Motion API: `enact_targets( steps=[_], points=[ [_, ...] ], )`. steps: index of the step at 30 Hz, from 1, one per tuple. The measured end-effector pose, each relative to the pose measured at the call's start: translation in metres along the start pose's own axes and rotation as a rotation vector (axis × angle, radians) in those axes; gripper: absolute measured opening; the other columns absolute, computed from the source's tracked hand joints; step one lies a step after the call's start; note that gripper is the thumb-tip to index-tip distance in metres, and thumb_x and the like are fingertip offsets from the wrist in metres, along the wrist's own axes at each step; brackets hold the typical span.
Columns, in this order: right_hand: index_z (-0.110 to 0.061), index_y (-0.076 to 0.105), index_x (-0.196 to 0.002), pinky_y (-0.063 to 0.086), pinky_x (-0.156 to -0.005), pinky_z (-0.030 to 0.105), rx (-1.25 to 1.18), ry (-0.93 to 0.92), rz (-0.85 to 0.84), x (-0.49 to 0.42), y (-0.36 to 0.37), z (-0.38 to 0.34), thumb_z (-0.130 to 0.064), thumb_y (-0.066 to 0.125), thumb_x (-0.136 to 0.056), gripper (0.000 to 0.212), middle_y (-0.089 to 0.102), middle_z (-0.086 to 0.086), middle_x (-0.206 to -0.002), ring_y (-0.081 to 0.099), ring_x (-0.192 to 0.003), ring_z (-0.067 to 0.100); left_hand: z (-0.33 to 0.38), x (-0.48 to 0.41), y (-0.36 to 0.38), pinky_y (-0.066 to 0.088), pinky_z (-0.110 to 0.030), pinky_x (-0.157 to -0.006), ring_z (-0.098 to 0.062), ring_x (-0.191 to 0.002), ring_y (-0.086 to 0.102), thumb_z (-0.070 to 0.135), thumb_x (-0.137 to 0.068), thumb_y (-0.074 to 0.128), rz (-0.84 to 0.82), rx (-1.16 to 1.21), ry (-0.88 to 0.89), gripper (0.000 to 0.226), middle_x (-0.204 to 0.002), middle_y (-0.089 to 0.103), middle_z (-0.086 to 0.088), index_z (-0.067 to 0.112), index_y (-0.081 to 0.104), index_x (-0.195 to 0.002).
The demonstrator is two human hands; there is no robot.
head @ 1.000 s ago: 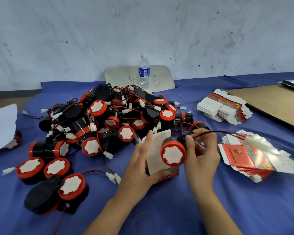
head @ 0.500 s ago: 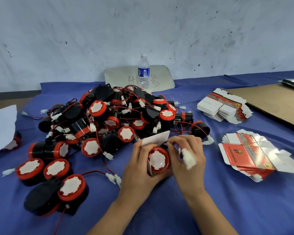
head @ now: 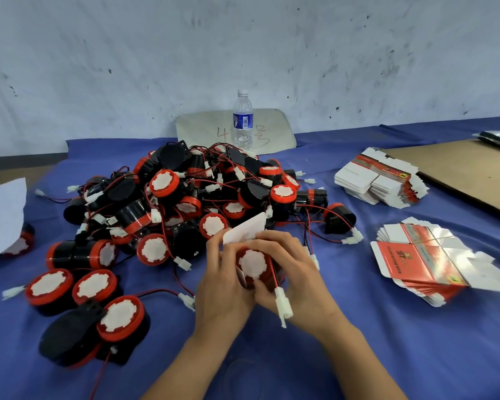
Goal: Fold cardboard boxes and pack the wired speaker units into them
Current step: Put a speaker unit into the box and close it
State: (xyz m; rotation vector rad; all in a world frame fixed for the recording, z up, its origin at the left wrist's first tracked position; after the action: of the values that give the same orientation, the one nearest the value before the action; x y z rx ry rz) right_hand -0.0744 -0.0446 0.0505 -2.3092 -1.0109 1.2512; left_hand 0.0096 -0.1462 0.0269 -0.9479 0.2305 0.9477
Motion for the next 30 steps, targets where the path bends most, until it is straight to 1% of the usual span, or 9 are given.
enact_targets(
  steps=[5, 8, 12, 14, 16, 20, 24, 26, 30],
  points=[
    [-0.017, 0.063, -0.117, 0.036, -0.097, 0.011, -0.117, 0.045, -0.035, -0.001, -0.002, 0.005, -0.016, 0.081, -0.073, 0.048, 0.048, -0.001, -0.126, 0.047, -0.119, 0.007, 0.005, -0.003, -0.007, 0.056, -0.035, -0.052, -0.025, -0.083, 0.065, 0.020, -0.063, 0.084, 0.004, -0.115, 0.127, 0.048, -0.132, 0.046, -0.010, 0.008, 0.057, -0.101],
    [-0.014, 0.066, -0.111, 0.041, -0.088, 0.010, -0.054, 0.017, 0.075, -0.002, -0.003, 0.005, -0.019, 0.083, -0.072, 0.042, 0.056, 0.000, -0.115, 0.052, -0.107, 0.000, 0.004, -0.003, -0.007, 0.055, -0.036, -0.053, -0.023, -0.087, 0.064, 0.024, -0.066, 0.080, 0.005, -0.089, 0.108, 0.048, -0.132, 0.046, -0.004, 0.013, 0.059, -0.108],
    [-0.015, 0.067, -0.096, 0.051, -0.075, 0.024, -0.091, 0.075, 0.323, -0.001, -0.006, 0.005, -0.033, 0.074, -0.073, 0.030, 0.064, -0.003, -0.094, 0.062, -0.087, 0.009, 0.006, 0.000, -0.002, 0.055, -0.040, -0.073, -0.012, -0.104, 0.058, 0.042, -0.069, 0.076, -0.078, 0.158, 0.039, 0.067, -0.126, 0.043, 0.016, 0.039, 0.043, -0.127],
    [-0.021, 0.066, -0.091, 0.053, -0.070, 0.028, -0.144, 0.154, 0.408, 0.000, -0.009, 0.007, -0.034, 0.072, -0.073, 0.023, 0.065, -0.006, -0.086, 0.063, -0.081, 0.013, 0.009, 0.001, 0.000, 0.052, -0.024, -0.085, -0.002, -0.114, 0.051, 0.052, -0.069, 0.071, -0.140, 0.259, 0.038, 0.073, -0.130, 0.041, 0.018, 0.044, 0.036, -0.133],
    [-0.024, 0.065, -0.087, 0.052, -0.068, 0.026, -0.143, 0.202, 0.430, 0.000, -0.010, 0.009, -0.031, 0.074, -0.074, 0.018, 0.065, -0.009, -0.083, 0.063, -0.078, 0.012, 0.008, 0.002, 0.003, 0.045, -0.009, -0.086, 0.002, -0.119, 0.046, 0.053, -0.070, 0.071, -0.173, 0.291, 0.062, 0.078, -0.134, 0.040, 0.016, 0.045, 0.031, -0.136],
    [-0.015, 0.067, -0.087, 0.049, -0.070, 0.025, -0.007, 0.172, 0.329, 0.001, -0.005, 0.009, -0.035, 0.071, -0.076, 0.024, 0.062, -0.004, -0.088, 0.059, -0.081, 0.014, 0.002, 0.004, 0.010, 0.047, -0.018, -0.084, 0.004, -0.112, 0.047, 0.037, -0.073, 0.079, -0.206, 0.262, 0.069, 0.089, -0.131, 0.040, 0.015, 0.057, 0.018, -0.135],
    [-0.006, 0.068, -0.083, 0.047, -0.070, 0.024, 0.140, 0.128, 0.119, 0.001, 0.001, 0.010, -0.020, 0.077, -0.076, 0.018, 0.063, 0.002, -0.090, 0.058, -0.084, 0.021, -0.004, 0.005, 0.013, 0.041, -0.006, -0.086, 0.014, -0.113, 0.044, 0.019, -0.075, 0.079, -0.190, 0.274, 0.097, 0.091, -0.132, 0.040, 0.019, 0.064, 0.021, -0.129],
    [-0.003, 0.070, -0.080, 0.048, -0.071, 0.024, 0.143, 0.102, 0.043, 0.001, 0.003, 0.010, -0.013, 0.073, -0.081, 0.010, 0.065, 0.004, -0.093, 0.061, -0.085, 0.019, -0.007, 0.004, 0.013, 0.042, -0.006, -0.080, 0.010, -0.104, 0.050, 0.016, -0.075, 0.078, -0.182, 0.258, 0.081, 0.075, -0.123, 0.042, 0.019, 0.055, 0.035, -0.123],
    [-0.005, 0.071, -0.088, 0.045, -0.078, 0.019, 0.130, 0.094, -0.002, 0.003, 0.007, 0.013, -0.011, 0.060, -0.083, 0.014, 0.063, 0.002, -0.094, 0.056, -0.090, 0.015, -0.009, 0.004, 0.011, 0.049, -0.024, -0.071, -0.001, -0.086, 0.054, 0.023, -0.077, 0.076, -0.196, 0.185, 0.025, 0.043, -0.109, 0.038, 0.018, 0.036, 0.049, -0.108]
  ],
)
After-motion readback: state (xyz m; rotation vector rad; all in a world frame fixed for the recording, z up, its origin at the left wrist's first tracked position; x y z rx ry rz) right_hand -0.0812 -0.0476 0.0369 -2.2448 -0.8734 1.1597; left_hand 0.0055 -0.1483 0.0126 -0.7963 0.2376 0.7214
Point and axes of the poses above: each hand's wrist, its own x-axis away from the middle knuckle, its own y-axis out of the palm, z = x × y, the point moved 2 cm from there along -x, towards the middle knuckle
